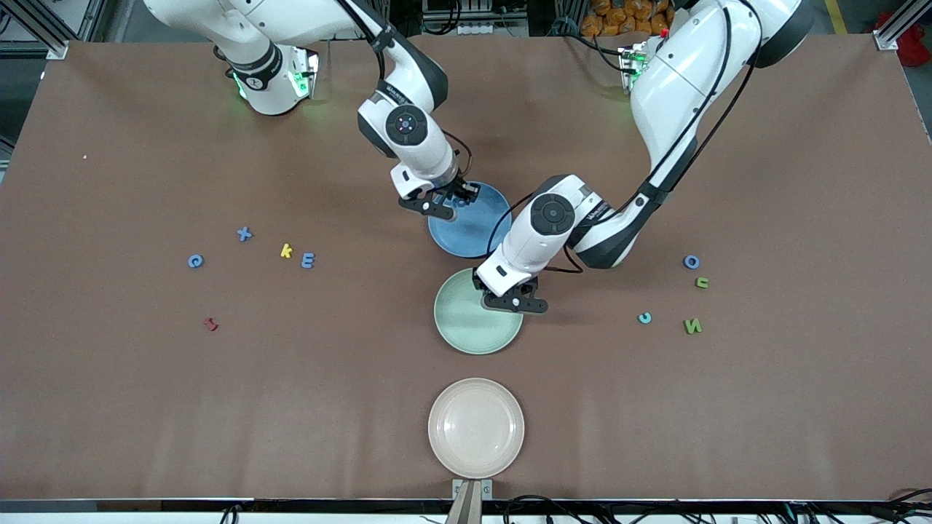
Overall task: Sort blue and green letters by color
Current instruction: 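Drop green letter on green plate while the right drops blue a on blue plate, then grasp the green B with the left gripper while the right gripper reaches, then place the green B on the green plate while the right grasps blue cross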
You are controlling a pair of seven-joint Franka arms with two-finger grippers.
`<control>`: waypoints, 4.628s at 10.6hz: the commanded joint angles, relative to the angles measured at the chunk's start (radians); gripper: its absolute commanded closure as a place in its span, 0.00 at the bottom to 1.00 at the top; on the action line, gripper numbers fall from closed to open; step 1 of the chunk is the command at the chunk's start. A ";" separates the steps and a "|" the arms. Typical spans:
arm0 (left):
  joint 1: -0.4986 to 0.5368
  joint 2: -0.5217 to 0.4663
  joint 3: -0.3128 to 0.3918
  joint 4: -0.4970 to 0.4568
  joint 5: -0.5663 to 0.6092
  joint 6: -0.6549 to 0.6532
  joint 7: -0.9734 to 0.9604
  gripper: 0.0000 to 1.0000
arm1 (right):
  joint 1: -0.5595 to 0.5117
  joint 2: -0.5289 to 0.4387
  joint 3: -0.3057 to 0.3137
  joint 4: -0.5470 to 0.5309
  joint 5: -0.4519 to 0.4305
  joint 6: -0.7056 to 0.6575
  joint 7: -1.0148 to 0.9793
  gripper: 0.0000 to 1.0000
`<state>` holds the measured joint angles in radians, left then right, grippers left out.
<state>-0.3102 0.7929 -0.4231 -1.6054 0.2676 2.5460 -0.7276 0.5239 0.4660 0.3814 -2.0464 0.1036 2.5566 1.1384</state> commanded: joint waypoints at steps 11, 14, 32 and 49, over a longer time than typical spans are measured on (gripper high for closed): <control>0.394 -0.290 -0.064 -0.215 -0.028 -0.420 -0.062 0.00 | -0.371 -0.179 0.028 -0.053 -0.131 -0.211 -0.297 0.00; 0.539 -0.291 -0.144 -0.414 -0.030 -0.189 -0.106 0.10 | -0.612 -0.243 0.028 -0.072 -0.131 -0.292 -0.565 0.00; 0.537 -0.302 -0.146 -0.585 0.031 -0.081 -0.253 0.38 | -0.964 -0.235 -0.032 -0.474 -0.180 0.105 -0.876 0.00; 0.522 -0.296 -0.204 -0.503 0.082 -0.069 -0.265 1.00 | -0.990 -0.237 -0.036 -0.540 -0.183 0.105 -0.876 0.20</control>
<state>0.2177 0.5151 -0.5693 -2.1484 0.3213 2.4788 -0.9692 -0.4463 0.2644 0.3339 -2.5532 -0.0642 2.6484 0.2664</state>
